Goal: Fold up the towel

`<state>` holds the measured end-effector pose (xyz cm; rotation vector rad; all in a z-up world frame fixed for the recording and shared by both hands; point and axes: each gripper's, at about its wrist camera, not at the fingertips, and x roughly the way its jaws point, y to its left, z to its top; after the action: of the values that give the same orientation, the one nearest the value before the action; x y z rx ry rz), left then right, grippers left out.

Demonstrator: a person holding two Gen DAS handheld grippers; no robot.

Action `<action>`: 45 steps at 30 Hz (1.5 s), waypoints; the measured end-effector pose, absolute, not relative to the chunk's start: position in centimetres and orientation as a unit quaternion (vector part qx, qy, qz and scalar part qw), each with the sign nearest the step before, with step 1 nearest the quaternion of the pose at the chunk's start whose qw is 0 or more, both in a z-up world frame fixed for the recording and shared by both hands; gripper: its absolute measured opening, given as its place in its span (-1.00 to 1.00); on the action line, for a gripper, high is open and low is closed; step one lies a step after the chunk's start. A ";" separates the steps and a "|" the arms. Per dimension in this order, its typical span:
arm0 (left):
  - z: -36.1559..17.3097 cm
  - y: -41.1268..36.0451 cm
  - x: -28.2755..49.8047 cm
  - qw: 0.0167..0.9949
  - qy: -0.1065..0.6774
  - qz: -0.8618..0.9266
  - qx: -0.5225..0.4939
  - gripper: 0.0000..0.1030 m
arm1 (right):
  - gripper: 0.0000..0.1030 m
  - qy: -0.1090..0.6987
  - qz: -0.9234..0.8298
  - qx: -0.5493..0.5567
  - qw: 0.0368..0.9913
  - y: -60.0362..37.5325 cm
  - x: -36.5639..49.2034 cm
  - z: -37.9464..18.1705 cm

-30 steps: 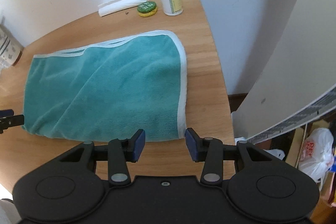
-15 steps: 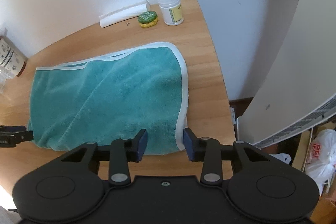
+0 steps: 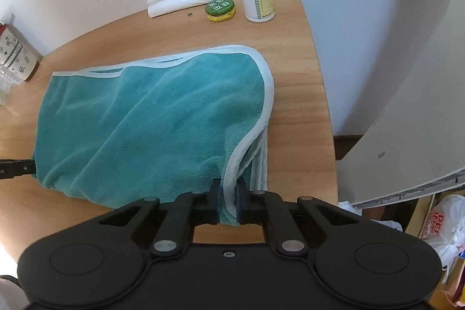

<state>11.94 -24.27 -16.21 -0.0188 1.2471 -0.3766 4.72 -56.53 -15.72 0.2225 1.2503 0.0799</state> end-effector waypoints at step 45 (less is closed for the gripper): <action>-16.2 -23.2 12.7 0.767 0.606 -0.206 -0.039 -0.73 | -0.81 0.495 0.454 -0.383 0.634 -34.3 7.9 -16.4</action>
<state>12.72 -23.18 -16.23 -0.0843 1.3155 -0.4471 7.93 -34.33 -16.41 -0.8755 1.1321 1.0387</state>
